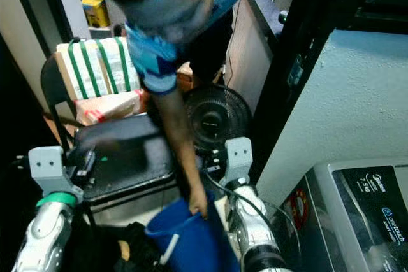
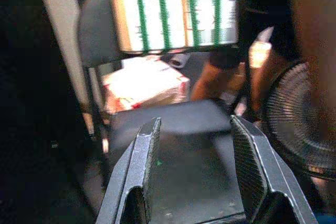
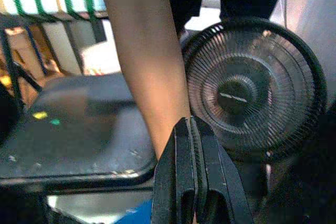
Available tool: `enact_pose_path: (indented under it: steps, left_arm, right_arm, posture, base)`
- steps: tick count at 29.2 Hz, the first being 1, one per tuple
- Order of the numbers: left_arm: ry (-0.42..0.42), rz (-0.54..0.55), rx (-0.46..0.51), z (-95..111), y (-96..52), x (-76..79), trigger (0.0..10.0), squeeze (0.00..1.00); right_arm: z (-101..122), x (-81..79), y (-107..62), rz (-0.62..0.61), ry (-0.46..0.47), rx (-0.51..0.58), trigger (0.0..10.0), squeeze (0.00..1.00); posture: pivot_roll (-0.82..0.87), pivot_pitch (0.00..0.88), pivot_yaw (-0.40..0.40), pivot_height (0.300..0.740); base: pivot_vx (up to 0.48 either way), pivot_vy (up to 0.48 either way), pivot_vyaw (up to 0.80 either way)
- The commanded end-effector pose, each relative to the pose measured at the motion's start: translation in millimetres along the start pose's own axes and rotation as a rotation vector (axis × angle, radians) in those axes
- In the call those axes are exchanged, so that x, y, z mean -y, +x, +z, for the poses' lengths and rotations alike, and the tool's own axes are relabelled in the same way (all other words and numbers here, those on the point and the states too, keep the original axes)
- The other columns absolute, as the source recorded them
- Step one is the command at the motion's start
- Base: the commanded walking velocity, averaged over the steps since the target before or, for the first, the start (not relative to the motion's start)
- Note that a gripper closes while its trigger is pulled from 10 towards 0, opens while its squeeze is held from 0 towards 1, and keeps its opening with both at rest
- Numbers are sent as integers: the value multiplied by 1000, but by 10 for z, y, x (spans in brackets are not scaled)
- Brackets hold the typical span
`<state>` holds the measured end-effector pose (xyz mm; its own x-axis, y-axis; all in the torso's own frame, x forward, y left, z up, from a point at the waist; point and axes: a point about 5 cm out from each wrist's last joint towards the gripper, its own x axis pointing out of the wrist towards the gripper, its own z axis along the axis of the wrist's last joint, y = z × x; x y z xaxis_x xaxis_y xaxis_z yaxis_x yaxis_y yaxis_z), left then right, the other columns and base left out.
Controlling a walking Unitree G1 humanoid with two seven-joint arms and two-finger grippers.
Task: Clothes washing
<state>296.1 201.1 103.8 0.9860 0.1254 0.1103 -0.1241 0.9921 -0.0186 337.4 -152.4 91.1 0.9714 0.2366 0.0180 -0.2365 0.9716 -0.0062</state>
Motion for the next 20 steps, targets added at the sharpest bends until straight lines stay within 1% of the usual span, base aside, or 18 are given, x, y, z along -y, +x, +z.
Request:
enact_pose_path:
  steps: [1,2,6,9,14,17,20]
  left_arm:
    - [23,10,-32,-38,1,-36,10000,0]
    - [36,15,-39,-36,11,-55,10000,0]
    - [31,18,-42,-36,20,-62,10000,0]
    - [30,16,-60,-94,16,-36,10000,0]
    - [31,12,-70,-120,14,-16,10000,0]
    - [29,39,-73,-124,34,-14,10000,0]
    - [30,60,-64,-94,45,-34,10000,0]
  right_arm:
    - [-95,54,-24,-23,27,-61,10000,0]
    - [-117,85,-32,-25,43,-76,10000,0]
    - [-123,94,-34,-18,39,-83,10000,0]
    - [-115,88,-48,-27,28,-63,10000,0]
    - [-117,92,-55,-33,28,-59,10000,0]
    - [-165,64,-79,-37,34,-69,10000,0]
    - [-202,23,-85,-23,40,-84,10000,0]
  posture:
    - [136,9,39,740]
    - [125,3,43,740]
    - [121,0,46,740]
    - [101,3,51,740]
    - [96,0,51,740]
    - [110,0,29,740]
    - [133,0,30,740]
  base:
    - [0,0,0]
    - [0,0,0]
    - [0,0,0]
    - [0,0,0]
    - [0,0,0]
    - [0,0,0]
    - [0,0,0]
